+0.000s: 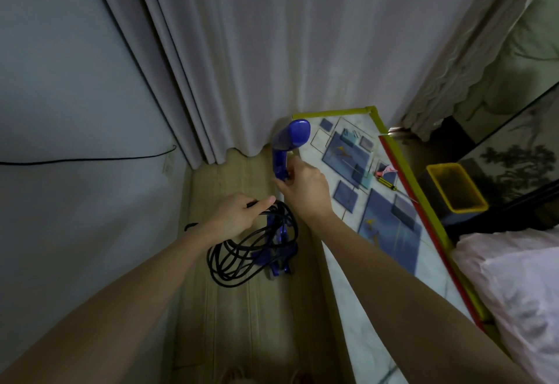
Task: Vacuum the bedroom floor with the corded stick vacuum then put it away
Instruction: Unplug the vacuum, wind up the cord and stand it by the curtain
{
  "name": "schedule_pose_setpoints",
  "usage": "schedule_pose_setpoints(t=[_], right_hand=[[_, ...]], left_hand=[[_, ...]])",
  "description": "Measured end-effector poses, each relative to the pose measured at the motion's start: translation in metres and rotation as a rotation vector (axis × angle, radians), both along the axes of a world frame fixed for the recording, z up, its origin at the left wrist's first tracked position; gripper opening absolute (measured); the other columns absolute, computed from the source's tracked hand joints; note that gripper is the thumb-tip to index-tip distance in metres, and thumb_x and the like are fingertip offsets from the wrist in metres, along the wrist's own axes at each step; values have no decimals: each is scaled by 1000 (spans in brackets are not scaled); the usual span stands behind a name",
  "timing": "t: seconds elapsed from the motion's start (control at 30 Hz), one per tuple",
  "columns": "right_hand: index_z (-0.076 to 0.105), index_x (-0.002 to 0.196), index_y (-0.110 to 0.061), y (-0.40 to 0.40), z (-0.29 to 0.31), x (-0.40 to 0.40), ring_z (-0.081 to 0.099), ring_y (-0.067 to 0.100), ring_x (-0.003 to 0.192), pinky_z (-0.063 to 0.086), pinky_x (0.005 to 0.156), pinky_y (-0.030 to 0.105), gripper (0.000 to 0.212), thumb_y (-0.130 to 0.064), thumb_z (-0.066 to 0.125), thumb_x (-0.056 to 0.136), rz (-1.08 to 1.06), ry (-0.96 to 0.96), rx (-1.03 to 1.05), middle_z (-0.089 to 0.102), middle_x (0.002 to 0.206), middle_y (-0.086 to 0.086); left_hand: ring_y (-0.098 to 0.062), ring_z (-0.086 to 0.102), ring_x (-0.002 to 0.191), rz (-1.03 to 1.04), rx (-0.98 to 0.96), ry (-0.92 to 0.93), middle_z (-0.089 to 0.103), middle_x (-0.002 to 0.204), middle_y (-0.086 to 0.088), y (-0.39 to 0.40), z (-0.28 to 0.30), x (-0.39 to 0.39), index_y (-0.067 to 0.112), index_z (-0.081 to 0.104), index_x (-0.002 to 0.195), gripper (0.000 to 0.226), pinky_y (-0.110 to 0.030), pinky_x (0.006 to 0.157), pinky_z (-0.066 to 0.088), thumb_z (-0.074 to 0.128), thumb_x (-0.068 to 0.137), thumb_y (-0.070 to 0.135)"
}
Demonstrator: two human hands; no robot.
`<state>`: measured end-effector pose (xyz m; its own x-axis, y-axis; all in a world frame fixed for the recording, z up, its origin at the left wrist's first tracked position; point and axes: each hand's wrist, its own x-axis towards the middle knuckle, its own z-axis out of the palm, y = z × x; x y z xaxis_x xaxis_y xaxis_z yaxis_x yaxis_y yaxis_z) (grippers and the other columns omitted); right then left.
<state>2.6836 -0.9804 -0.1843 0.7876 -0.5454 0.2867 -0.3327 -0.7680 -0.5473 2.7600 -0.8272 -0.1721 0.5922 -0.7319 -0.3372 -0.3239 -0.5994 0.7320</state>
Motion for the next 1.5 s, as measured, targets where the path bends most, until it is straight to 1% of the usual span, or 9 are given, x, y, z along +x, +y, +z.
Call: schedule_pose_setpoints(t=[0.37,0.5,0.63,0.73,0.83,0.97,1.07,1.33,1.5], right_hand=[[66,94,-8,-1,1,0,54,10,65,42,60,24,25,-33,65,90,-72,-67,189,66,76,2],[63,106,-15,0,5,-21,62,11,83,54,73,32,35,-46,60,90,-45,-53,325,67,93,-3],[57,118,-22,-4,16,-59,60,4,104,50,92,28,47,-47,71,81,334,77,715,63,111,-9],[60,111,-12,-11,9,-69,65,19,89,54,86,41,37,-26,76,81,398,235,683,67,100,6],[63,111,5,-17,7,-69,69,19,77,56,85,38,25,-6,64,89,409,170,970,72,85,9],[70,96,-1,-32,20,-60,40,11,43,50,62,27,20,-20,64,91,506,57,1275,43,47,-3],[64,82,-11,-51,30,-41,34,10,46,42,58,25,25,-34,60,92,477,-6,1252,38,52,-5],[68,97,-10,-75,25,-6,51,7,65,44,68,16,15,-16,54,98,366,-24,947,54,71,2],[64,106,-13,-71,10,6,50,3,69,41,61,11,15,-18,51,100,325,-47,828,55,67,-19]], left_hand=[[-7,39,44,31,-12,9,41,48,7,0,4,-2,18,44,56,56,-24,56,35,46,91,61],[-9,40,45,23,-44,36,41,47,9,-2,4,-6,20,46,56,55,-27,55,36,45,90,63],[-4,37,42,-51,-157,141,39,45,10,-8,14,-11,19,48,60,49,-22,50,33,45,92,56],[-3,34,41,-140,-207,193,39,44,10,-16,22,-18,14,52,64,48,-16,45,30,47,86,57],[-6,30,40,-79,-304,347,37,46,10,-23,22,-18,11,55,70,43,-19,42,24,53,81,53],[-7,31,45,1,-434,414,34,51,8,-25,24,-5,8,55,80,38,-21,47,31,49,88,45],[-9,34,50,14,-483,335,36,56,6,-28,25,7,9,57,82,32,-21,55,39,44,99,33],[-8,48,64,25,-438,61,48,66,2,-45,9,30,26,54,78,28,-17,70,41,41,103,31],[-4,49,66,67,-436,-40,50,71,1,-53,-4,35,28,51,80,25,-10,68,39,41,103,29]])
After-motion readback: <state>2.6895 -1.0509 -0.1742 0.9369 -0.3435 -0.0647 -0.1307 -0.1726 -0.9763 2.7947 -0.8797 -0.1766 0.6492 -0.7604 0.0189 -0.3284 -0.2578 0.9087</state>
